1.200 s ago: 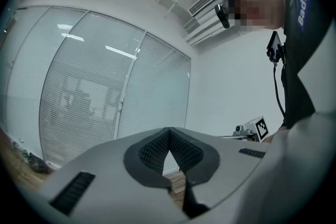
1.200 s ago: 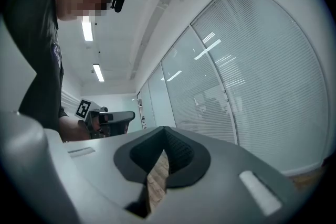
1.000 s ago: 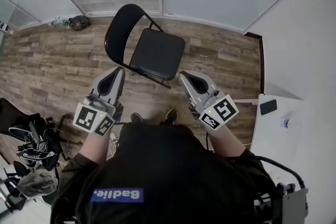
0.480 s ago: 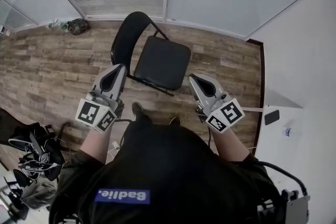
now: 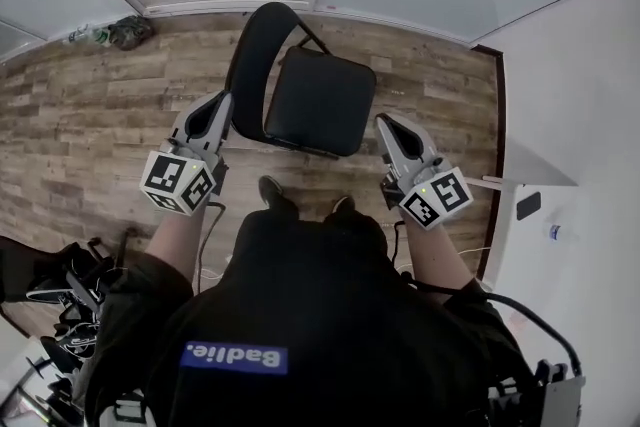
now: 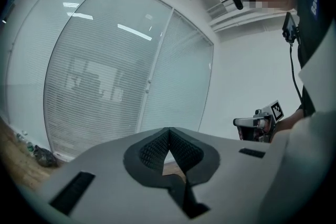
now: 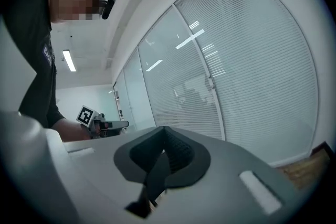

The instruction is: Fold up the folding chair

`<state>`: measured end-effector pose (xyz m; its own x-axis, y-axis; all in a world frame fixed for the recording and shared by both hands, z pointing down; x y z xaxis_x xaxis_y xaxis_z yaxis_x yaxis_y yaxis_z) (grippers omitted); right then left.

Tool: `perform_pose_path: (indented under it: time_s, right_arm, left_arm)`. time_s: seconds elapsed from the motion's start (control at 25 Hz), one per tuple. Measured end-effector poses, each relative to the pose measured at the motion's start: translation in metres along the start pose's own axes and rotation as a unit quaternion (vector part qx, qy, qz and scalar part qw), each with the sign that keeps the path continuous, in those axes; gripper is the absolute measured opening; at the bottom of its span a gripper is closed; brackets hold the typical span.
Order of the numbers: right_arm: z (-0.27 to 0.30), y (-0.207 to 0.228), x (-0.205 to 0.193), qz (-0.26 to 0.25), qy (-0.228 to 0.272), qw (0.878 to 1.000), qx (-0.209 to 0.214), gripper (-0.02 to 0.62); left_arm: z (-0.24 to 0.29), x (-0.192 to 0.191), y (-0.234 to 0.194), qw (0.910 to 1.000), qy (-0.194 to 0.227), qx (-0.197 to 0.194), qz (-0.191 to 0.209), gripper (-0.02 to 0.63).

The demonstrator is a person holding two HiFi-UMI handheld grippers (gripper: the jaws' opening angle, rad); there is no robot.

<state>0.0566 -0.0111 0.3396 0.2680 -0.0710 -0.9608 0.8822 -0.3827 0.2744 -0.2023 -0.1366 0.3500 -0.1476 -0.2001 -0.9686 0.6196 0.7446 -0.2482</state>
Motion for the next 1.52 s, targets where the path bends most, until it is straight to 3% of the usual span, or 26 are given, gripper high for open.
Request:
perform_pose_path:
  time_s: [0.16,0.32,0.64,0.8,1.04,1.32,1.52]
  right_arm:
    - [0.02,0.022,-0.024,0.021,-0.013,1.0,-0.01,0.002]
    - [0.031,0.059,-0.055,0.049,-0.033,0.998,-0.011,0.002]
    - [0.037,0.149,-0.123,0.093,-0.087,0.992,-0.008,0.012]
    - [0.036,0.187,-0.16,0.112,-0.11,0.987,-0.017,0.028]
    - [0.027,0.228,-0.222,0.13,-0.147,0.98,-0.043,0.06]
    - [-0.005,0.288,-0.337,0.209,-0.218,0.947,-0.106,0.177]
    - [-0.037,0.32,-0.443,0.301,-0.254,0.905,-0.16,0.323]
  left_arm:
    - [0.018,-0.029,-0.036,0.9993,-0.029,0.022,-0.008,0.005]
    - [0.037,-0.069,-0.06,0.9957,-0.078,0.049,0.008,0.005]
    - [0.071,-0.151,-0.106,0.9751,-0.191,0.104,0.046,0.006]
    - [0.08,-0.175,-0.127,0.9652,-0.221,0.131,0.049,0.012]
    - [0.083,-0.204,-0.147,0.9559,-0.253,0.146,0.034,0.093]
    - [0.079,-0.231,-0.159,0.9508,-0.279,0.134,0.015,0.171]
    - [0.085,-0.243,-0.164,0.9578,-0.265,0.112,-0.001,0.189]
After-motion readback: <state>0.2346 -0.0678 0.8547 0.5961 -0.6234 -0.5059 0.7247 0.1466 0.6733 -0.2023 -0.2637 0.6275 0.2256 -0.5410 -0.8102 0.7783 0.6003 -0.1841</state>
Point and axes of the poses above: the fingertips, and each gripper's own axes: z forward along the fingers, y to its right, x out of its top, the point moved 3 cm from there along -z, backward along the fingers, and after that the axes turned 10 degrees about y, right-handed, at the moved point
